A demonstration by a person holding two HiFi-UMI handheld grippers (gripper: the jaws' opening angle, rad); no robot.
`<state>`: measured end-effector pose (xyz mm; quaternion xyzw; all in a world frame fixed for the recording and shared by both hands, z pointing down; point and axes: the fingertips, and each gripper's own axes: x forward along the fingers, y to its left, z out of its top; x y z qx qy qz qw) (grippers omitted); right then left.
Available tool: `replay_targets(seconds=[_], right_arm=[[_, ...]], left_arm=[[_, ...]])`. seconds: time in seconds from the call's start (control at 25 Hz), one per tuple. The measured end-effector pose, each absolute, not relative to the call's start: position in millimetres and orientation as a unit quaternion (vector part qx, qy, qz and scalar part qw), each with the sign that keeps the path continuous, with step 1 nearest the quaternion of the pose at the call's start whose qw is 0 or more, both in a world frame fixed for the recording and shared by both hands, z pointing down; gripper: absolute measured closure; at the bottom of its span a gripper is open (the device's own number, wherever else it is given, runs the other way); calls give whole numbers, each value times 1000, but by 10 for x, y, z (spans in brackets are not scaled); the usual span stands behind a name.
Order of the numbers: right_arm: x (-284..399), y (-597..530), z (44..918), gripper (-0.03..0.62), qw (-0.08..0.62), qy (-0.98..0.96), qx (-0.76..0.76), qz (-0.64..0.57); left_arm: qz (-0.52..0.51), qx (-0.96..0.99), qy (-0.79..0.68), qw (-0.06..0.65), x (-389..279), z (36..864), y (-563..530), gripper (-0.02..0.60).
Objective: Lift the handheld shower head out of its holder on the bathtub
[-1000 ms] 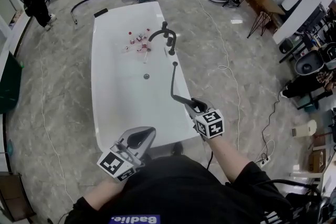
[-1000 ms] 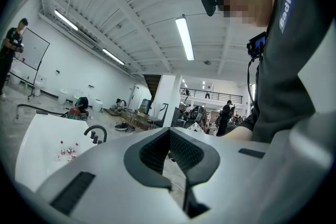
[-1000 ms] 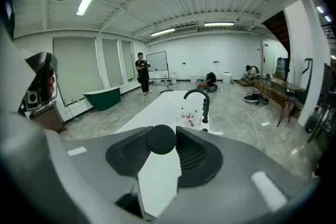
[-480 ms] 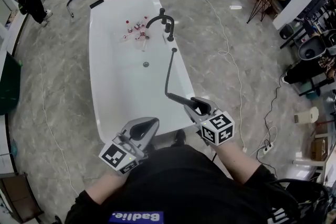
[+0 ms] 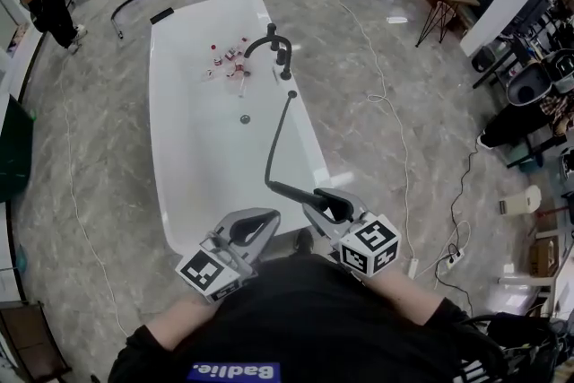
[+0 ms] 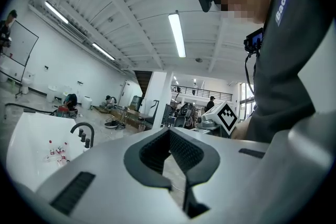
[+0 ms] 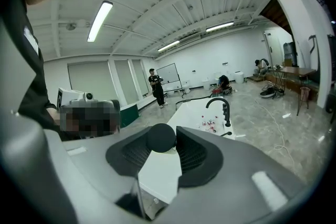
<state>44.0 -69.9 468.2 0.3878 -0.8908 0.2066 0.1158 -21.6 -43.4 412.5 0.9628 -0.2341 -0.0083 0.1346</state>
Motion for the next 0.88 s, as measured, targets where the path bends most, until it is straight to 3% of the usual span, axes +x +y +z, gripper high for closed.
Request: replay_targets(seconds=[0.88], right_arm=[[415,-742,4651,462,116,-902,372,187]], left_arm=[[4,961,-236,142,-73,4192,-399,581]])
